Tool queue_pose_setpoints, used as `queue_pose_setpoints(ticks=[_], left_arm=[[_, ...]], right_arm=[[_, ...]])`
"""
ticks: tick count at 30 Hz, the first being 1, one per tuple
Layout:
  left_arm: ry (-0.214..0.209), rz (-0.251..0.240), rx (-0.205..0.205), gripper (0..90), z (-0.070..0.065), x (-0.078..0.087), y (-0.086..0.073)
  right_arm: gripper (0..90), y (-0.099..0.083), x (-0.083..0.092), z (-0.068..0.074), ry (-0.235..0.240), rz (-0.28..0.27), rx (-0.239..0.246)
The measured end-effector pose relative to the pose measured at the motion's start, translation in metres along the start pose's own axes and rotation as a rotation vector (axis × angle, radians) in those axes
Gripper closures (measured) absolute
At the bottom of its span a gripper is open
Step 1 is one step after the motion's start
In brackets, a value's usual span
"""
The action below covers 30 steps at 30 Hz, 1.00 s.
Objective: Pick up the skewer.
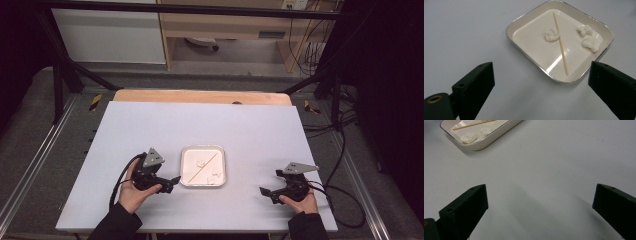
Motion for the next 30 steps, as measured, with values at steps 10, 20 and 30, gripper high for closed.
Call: queue_pose_setpoints(ticks=[10, 20, 30], left_arm=[[-0.013, 0.038, -0.02, 12.2, -0.016, -0.024, 0.016], [-0.023, 0.075, -0.015, 30.6, -0.028, -0.047, 0.022], [-0.036, 0.11, 0.014, 51.5, -0.034, -0.061, 0.018]], right_arm=[[0.8, 0.0, 0.0, 0.0, 0.001, 0.006, 0.004], [0.7, 0.0, 0.0, 0.0, 0.001, 0.005, 0.006], [0.8, -0.001, 0.0, 0.0, -0.001, 0.008, 0.006]])
Point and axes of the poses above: each handheld gripper's, and its own axes: x roughly backward along the jaws, y roughly out of its top, z roughly to its left, the point moved 6 cm from there along -x, roughly forward along the jaws, and after that the axes turned 11 degrees about -x, right-handed, at the moved point
